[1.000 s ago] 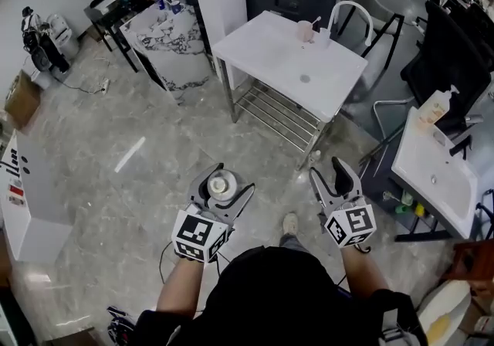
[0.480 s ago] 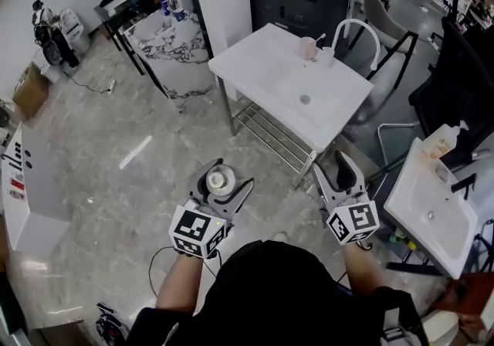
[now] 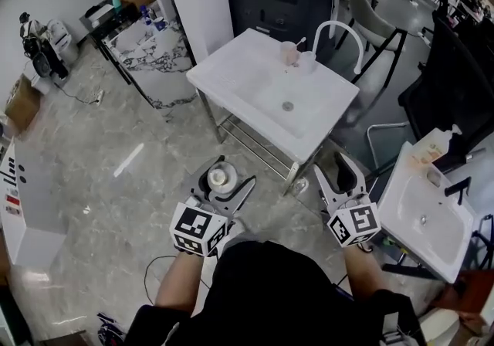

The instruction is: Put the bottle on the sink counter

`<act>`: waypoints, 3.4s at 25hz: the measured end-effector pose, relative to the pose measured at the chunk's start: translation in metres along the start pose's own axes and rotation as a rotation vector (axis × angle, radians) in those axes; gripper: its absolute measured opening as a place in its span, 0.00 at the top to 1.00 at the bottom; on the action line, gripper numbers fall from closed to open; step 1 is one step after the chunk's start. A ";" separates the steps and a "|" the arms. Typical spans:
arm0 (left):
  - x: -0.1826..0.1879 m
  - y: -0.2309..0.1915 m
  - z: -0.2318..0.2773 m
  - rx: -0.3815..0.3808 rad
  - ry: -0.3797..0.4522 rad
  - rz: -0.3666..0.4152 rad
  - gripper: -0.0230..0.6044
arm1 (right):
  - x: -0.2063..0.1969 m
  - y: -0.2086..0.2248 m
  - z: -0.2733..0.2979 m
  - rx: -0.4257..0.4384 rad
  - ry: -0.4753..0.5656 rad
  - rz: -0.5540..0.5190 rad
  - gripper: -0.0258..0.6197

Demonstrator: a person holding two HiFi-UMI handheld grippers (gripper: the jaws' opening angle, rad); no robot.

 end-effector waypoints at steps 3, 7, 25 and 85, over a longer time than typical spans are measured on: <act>0.003 -0.002 0.018 -0.026 0.000 0.008 0.41 | -0.003 0.011 0.002 -0.027 -0.002 0.008 0.57; 0.006 -0.011 0.047 -0.072 -0.003 0.014 0.41 | -0.008 0.029 0.012 -0.072 -0.016 0.018 0.57; 0.061 -0.106 0.205 -0.276 0.006 0.079 0.41 | 0.028 0.098 0.148 -0.209 -0.051 0.016 0.58; 0.036 -0.005 0.536 -0.515 -0.174 0.192 0.41 | -0.086 0.302 0.199 -0.322 -0.303 0.286 0.65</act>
Point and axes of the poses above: the fingertips, and each gripper's own axes: z forward along the fingers, y to its right, x out of its top, the point moved 1 cm from there along -z, backward along the fingers, and after that the axes turned 9 degrees about -y, right-handed, at the moved point
